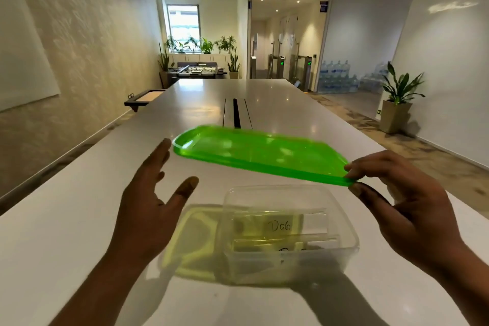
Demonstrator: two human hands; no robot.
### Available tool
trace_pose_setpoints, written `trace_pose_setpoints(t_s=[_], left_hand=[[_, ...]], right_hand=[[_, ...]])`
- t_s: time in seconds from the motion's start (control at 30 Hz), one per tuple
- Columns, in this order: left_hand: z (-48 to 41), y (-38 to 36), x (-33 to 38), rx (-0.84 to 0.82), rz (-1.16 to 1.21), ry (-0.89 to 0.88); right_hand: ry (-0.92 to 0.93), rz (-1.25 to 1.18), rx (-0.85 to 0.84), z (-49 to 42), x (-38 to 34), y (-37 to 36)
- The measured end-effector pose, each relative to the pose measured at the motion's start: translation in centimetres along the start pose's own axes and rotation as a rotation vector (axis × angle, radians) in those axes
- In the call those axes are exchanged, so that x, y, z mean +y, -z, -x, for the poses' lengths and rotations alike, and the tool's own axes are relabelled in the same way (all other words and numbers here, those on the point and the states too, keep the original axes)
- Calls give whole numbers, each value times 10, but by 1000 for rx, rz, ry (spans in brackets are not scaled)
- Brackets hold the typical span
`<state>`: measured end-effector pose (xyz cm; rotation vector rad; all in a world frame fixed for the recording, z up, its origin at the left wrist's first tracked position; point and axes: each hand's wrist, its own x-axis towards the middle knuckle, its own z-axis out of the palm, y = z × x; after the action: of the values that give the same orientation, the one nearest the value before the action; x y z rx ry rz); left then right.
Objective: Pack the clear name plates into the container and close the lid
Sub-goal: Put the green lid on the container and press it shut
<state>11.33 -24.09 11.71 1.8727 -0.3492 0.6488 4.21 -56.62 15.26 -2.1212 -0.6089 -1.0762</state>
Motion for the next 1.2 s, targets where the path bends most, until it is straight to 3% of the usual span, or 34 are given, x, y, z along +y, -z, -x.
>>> trace_pose_setpoints(t_s=[0.23,0.43,0.53,0.7,0.9,1.2], left_hand=[[3,-2,4,-40,93,-43],[10,-6,13,10,155,-31],[12,-15,13,-27,280,54],[12,-34,7,-38,410,248],[3,-48,-9,-47,312,373],[11,-70,-36,-101,-7,365]], right_hand=[[-145,-361,-24,-9,1,2],[-330,-593,228,-16,11,1],[-429,-571,294,-11,23,-4],[-588,-494,232,10,38,-18],[-777,-360,147,32,63,-28],[-929,-303,82,55,74,-39]])
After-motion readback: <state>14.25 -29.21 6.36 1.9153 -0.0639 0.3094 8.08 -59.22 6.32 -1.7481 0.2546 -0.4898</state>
